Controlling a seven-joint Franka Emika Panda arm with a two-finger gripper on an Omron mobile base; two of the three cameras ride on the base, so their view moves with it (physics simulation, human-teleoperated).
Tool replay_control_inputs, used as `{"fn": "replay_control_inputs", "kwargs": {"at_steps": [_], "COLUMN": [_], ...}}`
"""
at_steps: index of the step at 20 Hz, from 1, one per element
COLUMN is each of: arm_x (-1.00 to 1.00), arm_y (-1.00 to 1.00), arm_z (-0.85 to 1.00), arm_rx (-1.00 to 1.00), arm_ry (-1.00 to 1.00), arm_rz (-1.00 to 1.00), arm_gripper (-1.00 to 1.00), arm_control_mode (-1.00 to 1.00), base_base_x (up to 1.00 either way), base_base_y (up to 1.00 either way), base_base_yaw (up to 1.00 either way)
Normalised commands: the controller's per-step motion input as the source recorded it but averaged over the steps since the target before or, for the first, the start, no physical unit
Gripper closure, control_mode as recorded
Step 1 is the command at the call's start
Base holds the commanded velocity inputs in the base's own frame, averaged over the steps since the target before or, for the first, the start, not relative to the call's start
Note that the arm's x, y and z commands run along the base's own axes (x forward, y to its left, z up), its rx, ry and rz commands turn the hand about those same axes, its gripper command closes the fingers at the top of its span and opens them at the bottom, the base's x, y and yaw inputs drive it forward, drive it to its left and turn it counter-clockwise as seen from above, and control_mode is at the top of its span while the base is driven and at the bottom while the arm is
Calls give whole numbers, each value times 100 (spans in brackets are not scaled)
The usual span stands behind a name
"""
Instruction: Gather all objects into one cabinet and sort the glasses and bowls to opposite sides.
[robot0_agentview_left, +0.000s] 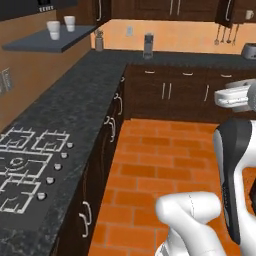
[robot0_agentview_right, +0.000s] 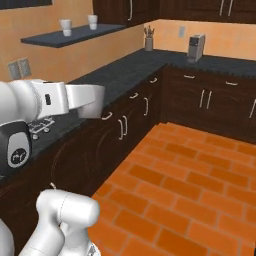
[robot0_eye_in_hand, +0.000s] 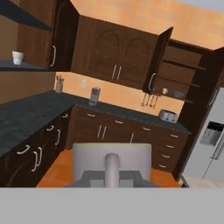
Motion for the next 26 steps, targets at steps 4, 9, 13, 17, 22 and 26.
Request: {"fn": "replay_control_inputs", "kwargs": {"at_steps": [4, 9, 13, 17, 22, 26], "arm_x": [0, 0, 0, 0, 0, 0], "arm_y": [0, 0, 0, 0, 0, 0], "arm_z": [0, 0, 0, 0, 0, 0], "arm_rx": [0, 0, 0, 0, 0, 0], "arm_ry": [0, 0, 0, 0, 0, 0], "arm_rz": [0, 0, 0, 0, 0, 0], "arm_gripper": [100, 100, 100, 100, 100, 100], "arm_control_mode": [100, 100, 100, 100, 100, 100], "base_base_x": [100, 100, 100, 99, 87, 62], "base_base_y": [-28, -29, -34, -38, -43, -58], "base_base_yaw": [0, 0, 0, 0, 0, 0]}}
